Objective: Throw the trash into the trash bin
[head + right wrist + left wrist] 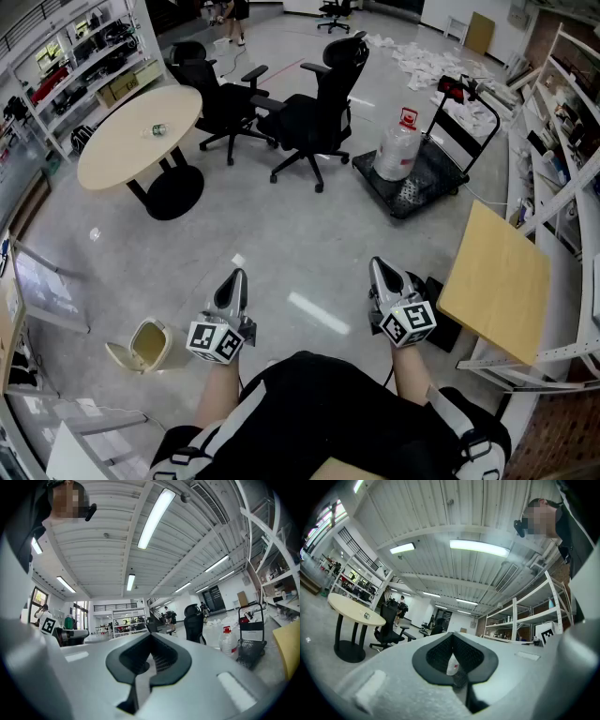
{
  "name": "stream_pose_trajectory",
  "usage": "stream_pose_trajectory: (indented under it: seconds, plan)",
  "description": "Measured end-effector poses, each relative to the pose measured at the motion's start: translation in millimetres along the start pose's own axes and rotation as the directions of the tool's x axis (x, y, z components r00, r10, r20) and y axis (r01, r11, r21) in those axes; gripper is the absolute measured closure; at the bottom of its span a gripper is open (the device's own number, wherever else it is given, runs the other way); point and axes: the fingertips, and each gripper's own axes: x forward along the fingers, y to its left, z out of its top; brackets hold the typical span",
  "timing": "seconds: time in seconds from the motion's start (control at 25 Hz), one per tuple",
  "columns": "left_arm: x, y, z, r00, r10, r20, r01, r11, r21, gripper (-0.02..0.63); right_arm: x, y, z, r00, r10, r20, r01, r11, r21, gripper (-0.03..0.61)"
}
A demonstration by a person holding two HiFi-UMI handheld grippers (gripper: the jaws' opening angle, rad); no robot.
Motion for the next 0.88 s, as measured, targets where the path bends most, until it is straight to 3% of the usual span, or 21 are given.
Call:
stream_pose_trajectory:
  seconds: [0.56, 0.88]
  plan:
    - [-7, -2, -3, 1.000, -0.001, -0.019, 0.001, 1.000, -0.015, 0.611, -2, 8, -4, 1.000, 0.019, -0.018, -0.019, 1.000, 0.021, 0.574]
    - [-25, 19, 4, 1.000, 0.031, -0.002, -0.031, 0.999, -0.031, 0.611, 21, 40, -12, 0.997, 0.056, -0.047, -0.056, 0.998, -0.001, 0.574]
